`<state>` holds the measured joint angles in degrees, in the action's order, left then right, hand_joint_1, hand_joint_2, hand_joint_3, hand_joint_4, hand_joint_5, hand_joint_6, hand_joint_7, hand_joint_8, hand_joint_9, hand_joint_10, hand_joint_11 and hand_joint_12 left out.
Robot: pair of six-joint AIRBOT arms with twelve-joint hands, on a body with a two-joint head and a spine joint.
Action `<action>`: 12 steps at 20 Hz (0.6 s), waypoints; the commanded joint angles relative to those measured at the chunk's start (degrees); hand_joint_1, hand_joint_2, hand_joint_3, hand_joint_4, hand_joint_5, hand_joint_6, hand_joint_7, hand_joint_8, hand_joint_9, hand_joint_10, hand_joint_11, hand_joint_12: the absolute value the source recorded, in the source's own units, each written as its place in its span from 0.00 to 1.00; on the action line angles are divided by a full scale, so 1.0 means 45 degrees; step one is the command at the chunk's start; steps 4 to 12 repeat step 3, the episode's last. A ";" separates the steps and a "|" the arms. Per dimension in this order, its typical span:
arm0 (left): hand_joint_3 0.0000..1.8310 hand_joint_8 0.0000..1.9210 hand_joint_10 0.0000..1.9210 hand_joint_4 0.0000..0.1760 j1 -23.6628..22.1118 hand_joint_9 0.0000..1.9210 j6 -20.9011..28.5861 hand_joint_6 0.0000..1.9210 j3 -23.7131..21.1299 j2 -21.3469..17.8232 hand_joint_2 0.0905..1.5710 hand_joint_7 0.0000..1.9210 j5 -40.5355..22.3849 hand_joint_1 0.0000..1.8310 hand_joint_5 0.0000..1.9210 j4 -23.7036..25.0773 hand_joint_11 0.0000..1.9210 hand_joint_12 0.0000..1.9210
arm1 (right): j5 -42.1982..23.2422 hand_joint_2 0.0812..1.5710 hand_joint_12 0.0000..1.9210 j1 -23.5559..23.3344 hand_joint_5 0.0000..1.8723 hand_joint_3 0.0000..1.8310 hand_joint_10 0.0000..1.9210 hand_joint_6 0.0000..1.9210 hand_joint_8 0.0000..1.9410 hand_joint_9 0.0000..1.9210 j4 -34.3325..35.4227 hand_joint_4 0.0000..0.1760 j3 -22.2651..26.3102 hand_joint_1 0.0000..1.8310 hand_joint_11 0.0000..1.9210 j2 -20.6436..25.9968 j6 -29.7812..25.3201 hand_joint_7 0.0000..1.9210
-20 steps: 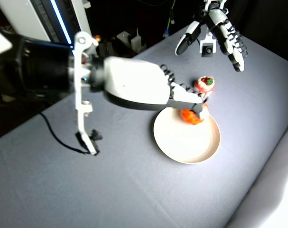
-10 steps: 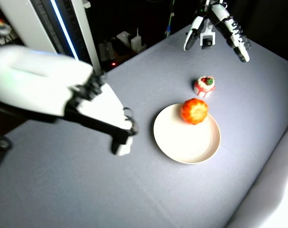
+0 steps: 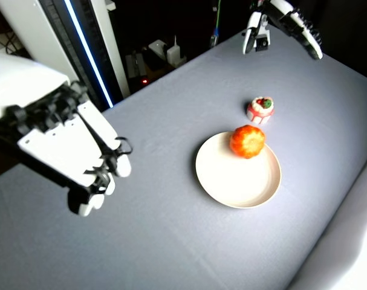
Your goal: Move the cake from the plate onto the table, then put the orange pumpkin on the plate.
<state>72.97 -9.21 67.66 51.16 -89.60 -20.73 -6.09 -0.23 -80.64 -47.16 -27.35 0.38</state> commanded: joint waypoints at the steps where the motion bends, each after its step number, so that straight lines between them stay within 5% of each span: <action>1: 0.01 0.00 0.00 1.00 -0.0058 0.00 0.0050 0.00 -0.0045 -0.0110 0.55 0.00 -0.1593 0.52 0.02 -0.0340 0.00 0.00 | 0.0009 0.80 0.72 -0.0221 0.31 0.00 0.46 0.77 0.70 0.35 0.0076 0.00 -0.0024 0.63 0.18 0.0122 0.0125 0.42; 12: 0.00 0.00 0.00 1.00 -0.0057 0.00 0.0050 0.00 -0.0049 -0.0102 0.54 0.00 -0.1559 0.51 0.02 -0.0357 0.00 0.00 | 0.0009 0.80 0.70 -0.0246 0.30 0.00 0.45 0.78 0.71 0.35 0.0077 0.00 -0.0053 0.62 0.17 0.0096 0.0125 0.42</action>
